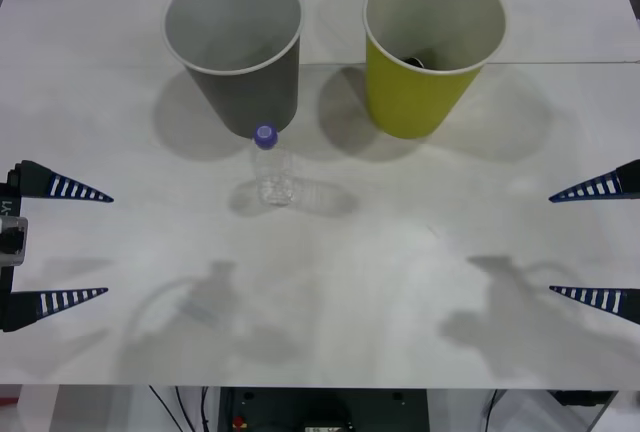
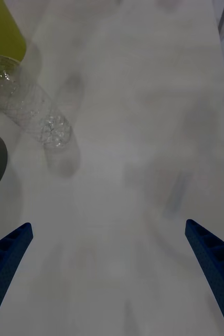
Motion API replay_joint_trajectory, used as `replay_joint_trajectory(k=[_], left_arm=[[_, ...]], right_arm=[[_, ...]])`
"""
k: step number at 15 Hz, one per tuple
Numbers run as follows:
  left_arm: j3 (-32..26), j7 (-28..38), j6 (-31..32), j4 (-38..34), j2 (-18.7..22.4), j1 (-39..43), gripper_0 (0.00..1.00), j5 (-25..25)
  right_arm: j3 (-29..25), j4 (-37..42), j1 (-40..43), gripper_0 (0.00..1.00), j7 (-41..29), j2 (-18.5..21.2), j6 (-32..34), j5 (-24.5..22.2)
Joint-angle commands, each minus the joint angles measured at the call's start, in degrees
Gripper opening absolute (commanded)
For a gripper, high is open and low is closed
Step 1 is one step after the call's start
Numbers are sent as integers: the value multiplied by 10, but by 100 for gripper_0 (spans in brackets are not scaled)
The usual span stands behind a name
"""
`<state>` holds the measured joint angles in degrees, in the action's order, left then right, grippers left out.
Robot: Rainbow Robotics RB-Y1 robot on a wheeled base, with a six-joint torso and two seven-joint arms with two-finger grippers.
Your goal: Put the can into the green bin and the plastic bottle into the gray bin
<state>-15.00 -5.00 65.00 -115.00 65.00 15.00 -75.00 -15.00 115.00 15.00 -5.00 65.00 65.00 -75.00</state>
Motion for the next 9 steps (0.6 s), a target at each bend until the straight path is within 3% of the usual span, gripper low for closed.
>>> replay_joint_trajectory(k=[1,6,9], left_arm=[[0,0,0,0,0,0,100,0],[17,3,43,31,-21,-20,100,-16],[18,8,38,36,-29,-27,100,-21]], right_arm=[[0,0,0,100,0,0,0,0],[0,0,0,100,0,0,0,0],[0,0,0,100,0,0,0,0]])
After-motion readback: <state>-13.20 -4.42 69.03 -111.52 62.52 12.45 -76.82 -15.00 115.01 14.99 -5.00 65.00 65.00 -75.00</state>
